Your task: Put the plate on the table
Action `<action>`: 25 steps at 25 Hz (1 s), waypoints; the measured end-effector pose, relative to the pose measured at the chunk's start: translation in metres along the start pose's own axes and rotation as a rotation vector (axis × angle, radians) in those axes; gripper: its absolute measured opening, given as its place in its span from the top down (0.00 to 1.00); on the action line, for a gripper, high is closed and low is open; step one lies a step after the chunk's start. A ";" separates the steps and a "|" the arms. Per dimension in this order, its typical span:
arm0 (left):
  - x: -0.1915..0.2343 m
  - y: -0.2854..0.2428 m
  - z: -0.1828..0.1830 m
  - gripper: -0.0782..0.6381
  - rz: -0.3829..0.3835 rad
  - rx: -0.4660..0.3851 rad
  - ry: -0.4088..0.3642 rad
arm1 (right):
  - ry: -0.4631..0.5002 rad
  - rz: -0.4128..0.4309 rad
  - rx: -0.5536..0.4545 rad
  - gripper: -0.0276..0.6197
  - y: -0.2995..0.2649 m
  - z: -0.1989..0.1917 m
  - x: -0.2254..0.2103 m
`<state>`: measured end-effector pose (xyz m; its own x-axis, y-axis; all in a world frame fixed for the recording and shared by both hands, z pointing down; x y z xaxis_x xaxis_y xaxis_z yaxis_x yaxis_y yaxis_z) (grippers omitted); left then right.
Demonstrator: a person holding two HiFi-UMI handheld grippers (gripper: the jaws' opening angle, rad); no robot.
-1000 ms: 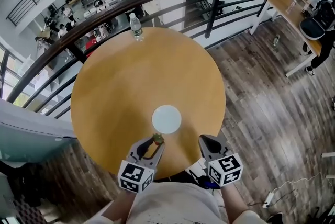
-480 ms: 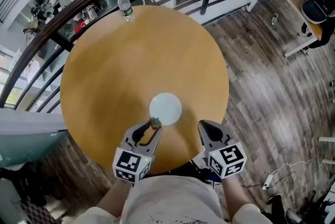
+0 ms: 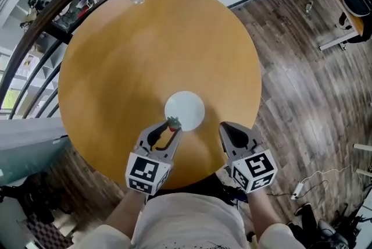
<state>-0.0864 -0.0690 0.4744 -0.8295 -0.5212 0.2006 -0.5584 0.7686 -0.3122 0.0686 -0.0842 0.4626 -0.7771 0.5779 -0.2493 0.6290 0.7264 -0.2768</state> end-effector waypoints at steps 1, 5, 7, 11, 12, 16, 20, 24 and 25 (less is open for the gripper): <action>0.002 -0.002 -0.003 0.68 -0.001 0.006 0.000 | -0.002 0.001 0.001 0.92 -0.003 -0.002 0.000; 0.009 -0.013 -0.017 0.68 0.000 0.031 0.009 | -0.013 0.001 0.000 0.92 -0.013 -0.010 -0.003; 0.011 -0.019 -0.025 0.68 -0.002 0.047 0.009 | -0.018 -0.001 0.002 0.92 -0.016 -0.015 -0.007; 0.014 -0.028 -0.038 0.68 -0.005 0.075 -0.004 | -0.024 -0.003 0.011 0.92 -0.018 -0.023 -0.009; 0.015 -0.031 -0.040 0.68 -0.007 0.080 -0.010 | -0.026 -0.002 0.015 0.92 -0.018 -0.025 -0.009; 0.016 -0.042 -0.050 0.68 -0.016 0.095 -0.028 | -0.035 -0.005 0.027 0.92 -0.020 -0.036 -0.013; 0.019 -0.048 -0.060 0.68 -0.017 0.116 -0.036 | -0.048 -0.015 0.036 0.92 -0.022 -0.042 -0.016; 0.026 -0.059 -0.071 0.68 -0.012 0.136 -0.042 | -0.054 -0.018 0.038 0.92 -0.026 -0.046 -0.021; 0.026 -0.062 -0.074 0.68 -0.011 0.141 -0.044 | -0.056 -0.022 0.038 0.92 -0.026 -0.048 -0.023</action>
<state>-0.0742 -0.1032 0.5676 -0.8205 -0.5476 0.1643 -0.5580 0.7045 -0.4385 0.0690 -0.0983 0.5197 -0.7889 0.5396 -0.2940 0.6132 0.7232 -0.3178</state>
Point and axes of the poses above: the fingertips, and each gripper's own axes: y backward along the fingers, x to its left, z out of its top, the point moved 3 cm from there along y, backward along the fingers, and after that the axes turned 15 degrees about -x, right-handed, at the moved point
